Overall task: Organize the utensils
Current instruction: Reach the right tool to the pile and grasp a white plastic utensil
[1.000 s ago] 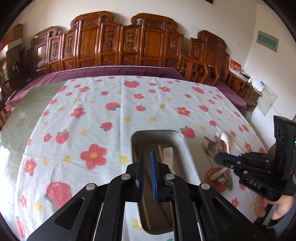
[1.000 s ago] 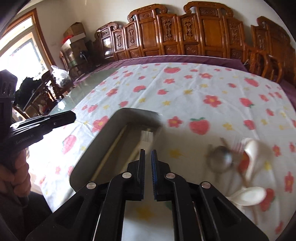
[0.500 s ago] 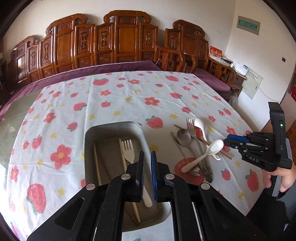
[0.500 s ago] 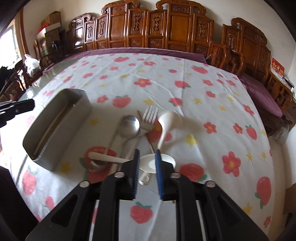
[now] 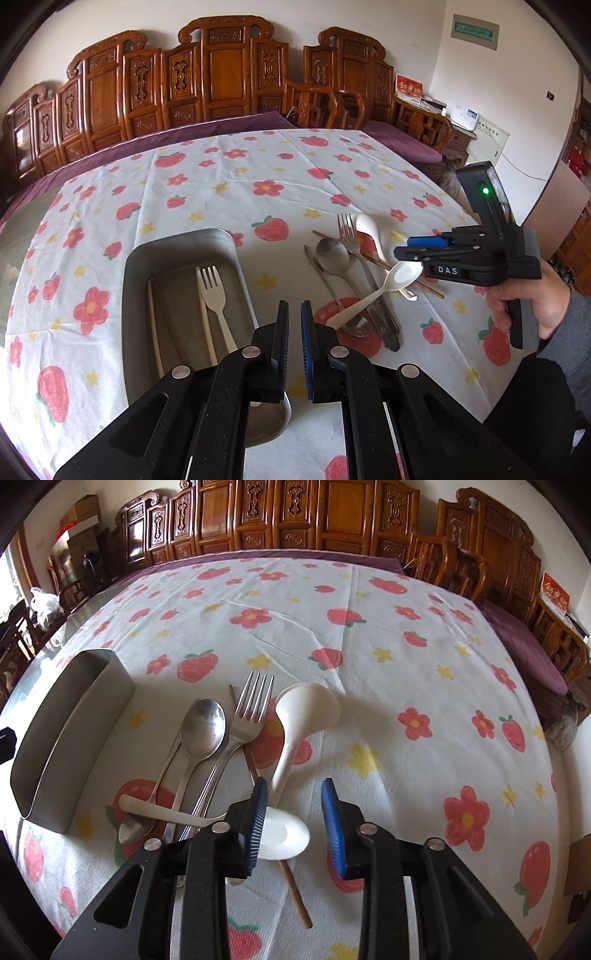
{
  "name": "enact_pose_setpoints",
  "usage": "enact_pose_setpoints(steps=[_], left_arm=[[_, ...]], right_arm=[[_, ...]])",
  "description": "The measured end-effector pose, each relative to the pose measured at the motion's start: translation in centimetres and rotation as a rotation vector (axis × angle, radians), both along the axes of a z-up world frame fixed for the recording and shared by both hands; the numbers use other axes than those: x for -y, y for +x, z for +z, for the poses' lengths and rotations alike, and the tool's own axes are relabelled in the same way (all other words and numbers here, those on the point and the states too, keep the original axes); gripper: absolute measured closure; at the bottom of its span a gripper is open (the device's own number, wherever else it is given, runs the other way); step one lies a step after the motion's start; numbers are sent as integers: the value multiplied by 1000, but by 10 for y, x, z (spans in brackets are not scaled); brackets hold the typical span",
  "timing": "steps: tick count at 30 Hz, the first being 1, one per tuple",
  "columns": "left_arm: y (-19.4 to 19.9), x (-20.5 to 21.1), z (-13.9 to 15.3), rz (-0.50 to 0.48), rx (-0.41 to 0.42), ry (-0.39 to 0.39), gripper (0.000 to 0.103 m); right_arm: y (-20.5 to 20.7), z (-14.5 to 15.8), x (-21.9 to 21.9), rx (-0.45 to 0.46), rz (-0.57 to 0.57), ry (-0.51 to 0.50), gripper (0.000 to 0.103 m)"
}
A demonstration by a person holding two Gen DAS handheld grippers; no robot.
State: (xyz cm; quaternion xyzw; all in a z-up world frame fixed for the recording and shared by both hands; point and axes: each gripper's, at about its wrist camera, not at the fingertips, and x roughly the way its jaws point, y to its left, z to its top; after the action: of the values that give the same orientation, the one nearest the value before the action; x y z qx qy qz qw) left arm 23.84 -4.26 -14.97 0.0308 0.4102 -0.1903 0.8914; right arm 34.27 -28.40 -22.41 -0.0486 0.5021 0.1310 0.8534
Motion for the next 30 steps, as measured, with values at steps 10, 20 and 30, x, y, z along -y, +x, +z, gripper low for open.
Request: enact_pose_setpoints(steps=[10, 20, 30], left_arm=[[-2, 7, -1, -18, 2, 8, 97], [-2, 7, -5, -13, -3, 25, 97], [-1, 5, -10, -6, -8, 42, 97]], right_arm=[[-26, -7, 1, -112, 65, 105, 86], [-61, 6, -2, -106, 85, 128, 97], [-70, 13, -7, -114, 119, 123, 100]])
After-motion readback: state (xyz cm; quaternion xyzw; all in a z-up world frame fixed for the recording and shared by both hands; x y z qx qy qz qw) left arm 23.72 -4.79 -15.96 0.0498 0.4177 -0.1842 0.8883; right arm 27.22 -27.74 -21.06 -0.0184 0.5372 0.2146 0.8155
